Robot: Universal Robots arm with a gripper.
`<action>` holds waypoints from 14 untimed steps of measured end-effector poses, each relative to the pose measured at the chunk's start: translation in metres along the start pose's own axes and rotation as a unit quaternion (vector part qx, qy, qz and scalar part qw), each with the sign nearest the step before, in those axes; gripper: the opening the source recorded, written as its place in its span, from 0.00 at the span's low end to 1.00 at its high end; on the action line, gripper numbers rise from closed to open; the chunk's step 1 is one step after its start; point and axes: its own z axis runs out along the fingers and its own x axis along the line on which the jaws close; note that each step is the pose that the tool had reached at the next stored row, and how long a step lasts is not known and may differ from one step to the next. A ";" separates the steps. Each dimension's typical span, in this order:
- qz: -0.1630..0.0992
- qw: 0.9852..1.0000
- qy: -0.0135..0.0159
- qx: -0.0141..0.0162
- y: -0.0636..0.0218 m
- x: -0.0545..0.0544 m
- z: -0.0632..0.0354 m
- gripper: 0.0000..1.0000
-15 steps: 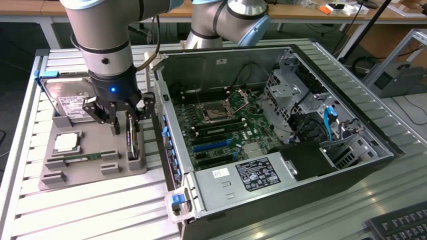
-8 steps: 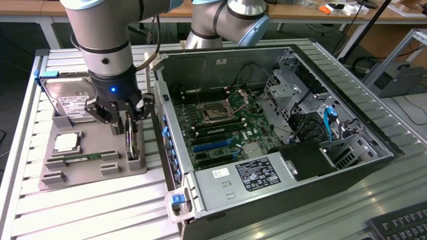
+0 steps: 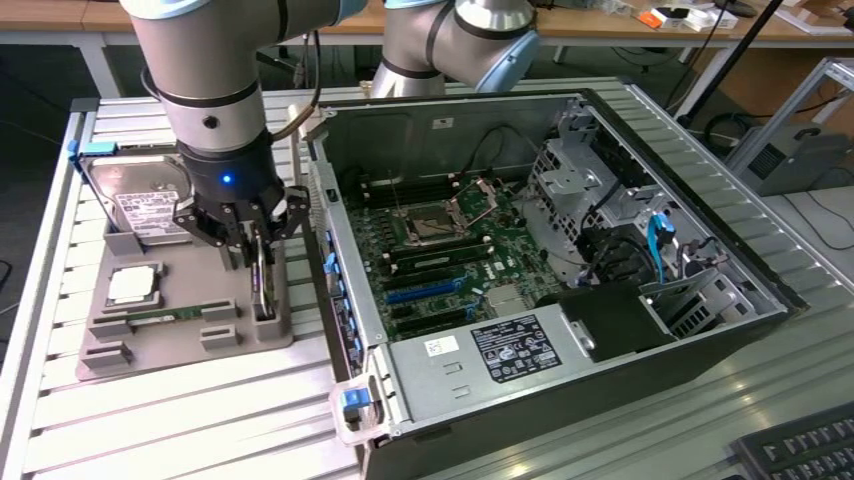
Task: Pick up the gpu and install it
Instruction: 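Pick up the gpu and move the gpu toward the slot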
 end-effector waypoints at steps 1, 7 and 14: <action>0.000 1.000 0.000 0.000 0.0000 0.000 0.0000 0.27; 0.000 1.000 0.000 0.000 0.0000 0.000 0.0000 0.27; 0.000 1.000 0.000 0.000 0.0000 0.000 -0.0001 0.27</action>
